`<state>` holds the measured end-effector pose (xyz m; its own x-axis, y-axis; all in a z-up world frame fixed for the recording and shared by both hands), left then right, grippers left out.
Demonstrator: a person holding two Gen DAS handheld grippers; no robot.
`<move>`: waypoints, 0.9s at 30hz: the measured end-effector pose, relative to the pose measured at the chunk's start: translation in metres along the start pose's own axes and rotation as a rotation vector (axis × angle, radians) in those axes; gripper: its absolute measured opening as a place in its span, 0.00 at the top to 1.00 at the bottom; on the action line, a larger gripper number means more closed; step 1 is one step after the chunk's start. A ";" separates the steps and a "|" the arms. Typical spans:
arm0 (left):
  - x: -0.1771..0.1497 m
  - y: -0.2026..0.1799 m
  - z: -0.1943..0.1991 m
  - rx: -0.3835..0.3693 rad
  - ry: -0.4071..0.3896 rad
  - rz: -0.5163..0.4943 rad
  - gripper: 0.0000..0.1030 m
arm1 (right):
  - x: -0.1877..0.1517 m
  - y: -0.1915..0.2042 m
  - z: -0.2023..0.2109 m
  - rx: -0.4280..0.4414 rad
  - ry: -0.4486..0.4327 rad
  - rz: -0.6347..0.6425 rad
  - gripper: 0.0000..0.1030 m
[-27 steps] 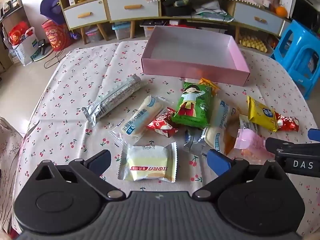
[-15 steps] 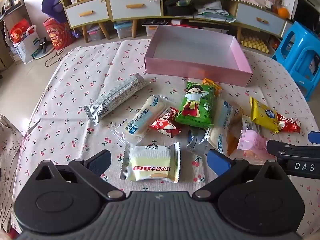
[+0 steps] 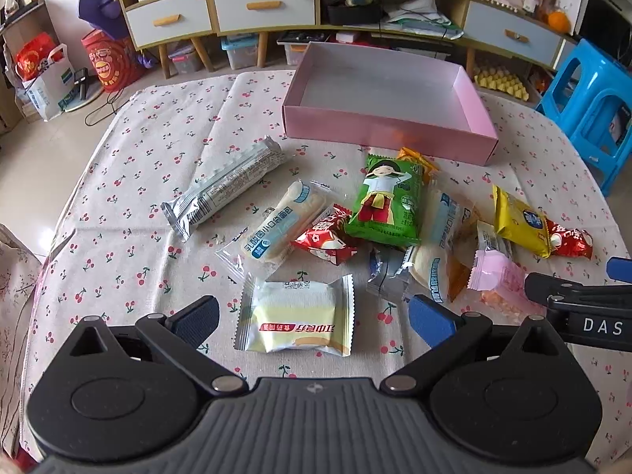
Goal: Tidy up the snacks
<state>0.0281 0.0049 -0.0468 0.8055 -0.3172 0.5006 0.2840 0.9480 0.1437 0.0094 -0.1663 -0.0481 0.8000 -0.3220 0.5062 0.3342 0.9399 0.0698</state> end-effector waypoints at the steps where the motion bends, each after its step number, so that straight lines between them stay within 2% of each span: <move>1: 0.000 0.000 0.000 0.000 0.000 -0.001 0.00 | 0.000 0.000 0.000 0.001 0.001 -0.001 0.00; 27: -0.002 0.001 -0.003 -0.020 0.018 0.014 0.00 | 0.000 0.001 0.001 0.002 0.001 -0.003 0.00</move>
<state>0.0290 0.0067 -0.0503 0.8186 -0.3048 0.4868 0.2831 0.9516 0.1197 0.0092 -0.1655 -0.0469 0.7995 -0.3247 0.5054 0.3356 0.9392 0.0725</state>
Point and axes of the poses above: each gripper's, at about its wrist camera, not at the fingertips, and z roughly against the way its jaws point, y to its left, x to its top, the point moved 5 cm from there along -z, roughly the way its jaws point, and after that the axes turned 12 degrees about -z, right-handed, at the moved point
